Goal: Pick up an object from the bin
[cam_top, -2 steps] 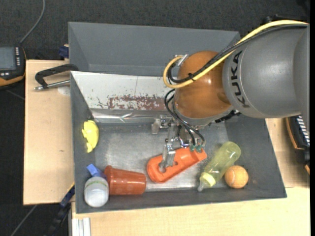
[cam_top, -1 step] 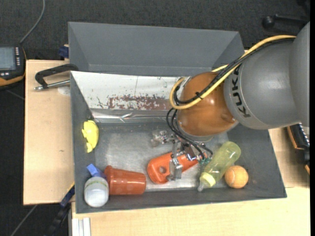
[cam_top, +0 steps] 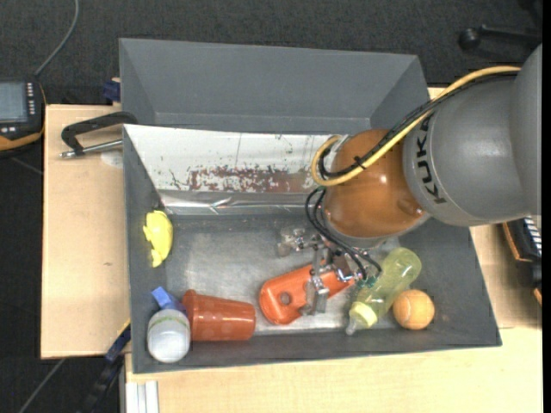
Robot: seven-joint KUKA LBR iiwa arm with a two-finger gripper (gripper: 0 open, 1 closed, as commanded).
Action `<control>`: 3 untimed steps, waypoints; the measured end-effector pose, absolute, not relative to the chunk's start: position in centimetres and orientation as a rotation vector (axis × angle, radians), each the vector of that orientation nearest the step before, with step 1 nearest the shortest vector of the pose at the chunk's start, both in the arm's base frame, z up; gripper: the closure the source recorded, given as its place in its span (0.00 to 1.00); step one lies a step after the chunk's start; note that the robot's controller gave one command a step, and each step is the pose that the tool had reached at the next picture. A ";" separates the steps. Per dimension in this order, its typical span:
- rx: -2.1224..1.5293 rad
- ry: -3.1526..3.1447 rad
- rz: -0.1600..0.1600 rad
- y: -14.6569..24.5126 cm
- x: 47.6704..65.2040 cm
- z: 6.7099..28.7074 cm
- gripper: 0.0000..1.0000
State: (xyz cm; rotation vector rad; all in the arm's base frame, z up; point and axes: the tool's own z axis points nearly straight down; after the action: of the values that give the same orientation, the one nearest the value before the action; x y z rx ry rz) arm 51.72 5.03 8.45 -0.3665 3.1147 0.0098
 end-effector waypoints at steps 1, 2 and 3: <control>-0.686 3.050 0.006 3.4 54.6 7.1 1.00; -0.687 3.050 0.006 3.4 54.6 7.1 1.00; -0.724 3.039 0.008 3.3 57.1 7.2 1.00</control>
Offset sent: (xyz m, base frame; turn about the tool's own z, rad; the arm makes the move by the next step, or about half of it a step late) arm 0.0000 0.0000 0.0000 0.0000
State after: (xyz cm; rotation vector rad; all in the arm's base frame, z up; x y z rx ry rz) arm 57.14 3.26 7.16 -0.7241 3.0388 0.0077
